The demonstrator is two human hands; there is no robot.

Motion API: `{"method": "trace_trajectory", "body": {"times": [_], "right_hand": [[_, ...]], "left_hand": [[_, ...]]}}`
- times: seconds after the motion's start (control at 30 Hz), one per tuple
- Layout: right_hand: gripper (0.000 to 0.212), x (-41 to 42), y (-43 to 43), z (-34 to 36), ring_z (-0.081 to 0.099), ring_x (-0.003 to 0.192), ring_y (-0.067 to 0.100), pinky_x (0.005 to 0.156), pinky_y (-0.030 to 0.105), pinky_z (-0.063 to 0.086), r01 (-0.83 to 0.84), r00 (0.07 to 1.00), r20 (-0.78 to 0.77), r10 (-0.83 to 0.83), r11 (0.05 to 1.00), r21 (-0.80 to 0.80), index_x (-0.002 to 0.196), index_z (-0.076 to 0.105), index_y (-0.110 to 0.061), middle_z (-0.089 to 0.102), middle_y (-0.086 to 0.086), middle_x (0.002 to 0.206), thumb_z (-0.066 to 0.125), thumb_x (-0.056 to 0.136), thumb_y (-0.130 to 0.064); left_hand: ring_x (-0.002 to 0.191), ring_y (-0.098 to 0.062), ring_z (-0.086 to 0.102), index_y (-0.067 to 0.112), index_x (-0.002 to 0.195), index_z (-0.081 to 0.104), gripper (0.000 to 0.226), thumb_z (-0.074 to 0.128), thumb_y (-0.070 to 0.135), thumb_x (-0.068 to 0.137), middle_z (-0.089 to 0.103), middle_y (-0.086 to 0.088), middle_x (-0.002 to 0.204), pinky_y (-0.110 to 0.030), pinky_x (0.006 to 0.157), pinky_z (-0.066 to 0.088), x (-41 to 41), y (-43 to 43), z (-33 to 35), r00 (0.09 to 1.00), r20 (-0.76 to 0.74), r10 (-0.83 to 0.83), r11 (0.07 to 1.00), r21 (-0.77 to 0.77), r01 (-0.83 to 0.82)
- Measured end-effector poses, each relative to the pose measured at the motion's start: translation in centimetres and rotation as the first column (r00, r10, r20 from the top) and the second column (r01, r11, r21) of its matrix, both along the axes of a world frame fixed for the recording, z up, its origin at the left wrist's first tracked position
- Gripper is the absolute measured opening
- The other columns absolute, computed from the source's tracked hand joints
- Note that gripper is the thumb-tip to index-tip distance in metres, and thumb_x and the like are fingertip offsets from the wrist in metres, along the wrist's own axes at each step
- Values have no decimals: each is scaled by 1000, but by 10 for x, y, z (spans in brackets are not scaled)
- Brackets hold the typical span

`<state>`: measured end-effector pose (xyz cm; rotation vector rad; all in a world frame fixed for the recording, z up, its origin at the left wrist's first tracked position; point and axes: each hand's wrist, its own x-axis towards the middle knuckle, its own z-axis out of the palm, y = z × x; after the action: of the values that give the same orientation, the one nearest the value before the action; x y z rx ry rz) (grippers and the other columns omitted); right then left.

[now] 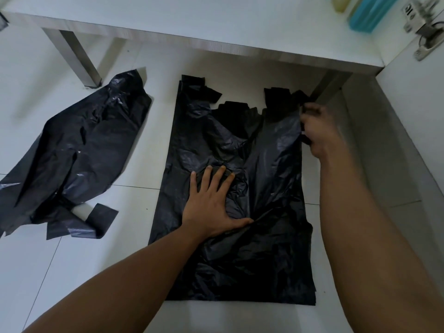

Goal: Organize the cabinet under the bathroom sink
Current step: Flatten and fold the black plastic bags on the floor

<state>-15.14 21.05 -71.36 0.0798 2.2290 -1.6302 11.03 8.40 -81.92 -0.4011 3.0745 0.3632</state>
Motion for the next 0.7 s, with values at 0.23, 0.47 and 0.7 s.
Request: {"method": "trace_trajectory", "body": {"times": [0.23, 0.47, 0.7], "right_hand": [[49, 11, -10, -9, 63, 100, 20, 80, 31, 53, 148, 973, 192, -124, 982, -115, 134, 51, -17, 65, 2, 108, 45, 98, -51], [38, 61, -4, -6, 55, 111, 10, 91, 19, 45, 234, 791, -602, -112, 964, 128, 131, 55, -21, 60, -1, 124, 59, 95, -30], [53, 134, 3, -80, 28, 136, 28, 106, 59, 21, -193, 839, -164, 519, 565, 802, 138, 48, -29, 37, 2, 147, 34, 98, -60]], "left_hand": [[155, -29, -4, 32, 160, 14, 123, 24, 105, 62, 9, 2, 168, -62, 120, -5, 0, 0, -1, 1000, 6, 5, 1000, 4, -5], [155, -28, -4, 30, 160, 12, 123, 23, 105, 64, 8, 2, 168, -62, 120, -5, 0, 0, -2, 1000, -7, 8, 1000, 10, -8], [155, -28, 0, 26, 160, 18, 123, 24, 104, 65, 11, 2, 168, -62, 120, -3, 2, 1, -3, 1000, -23, 18, 1000, 17, -18]]}}
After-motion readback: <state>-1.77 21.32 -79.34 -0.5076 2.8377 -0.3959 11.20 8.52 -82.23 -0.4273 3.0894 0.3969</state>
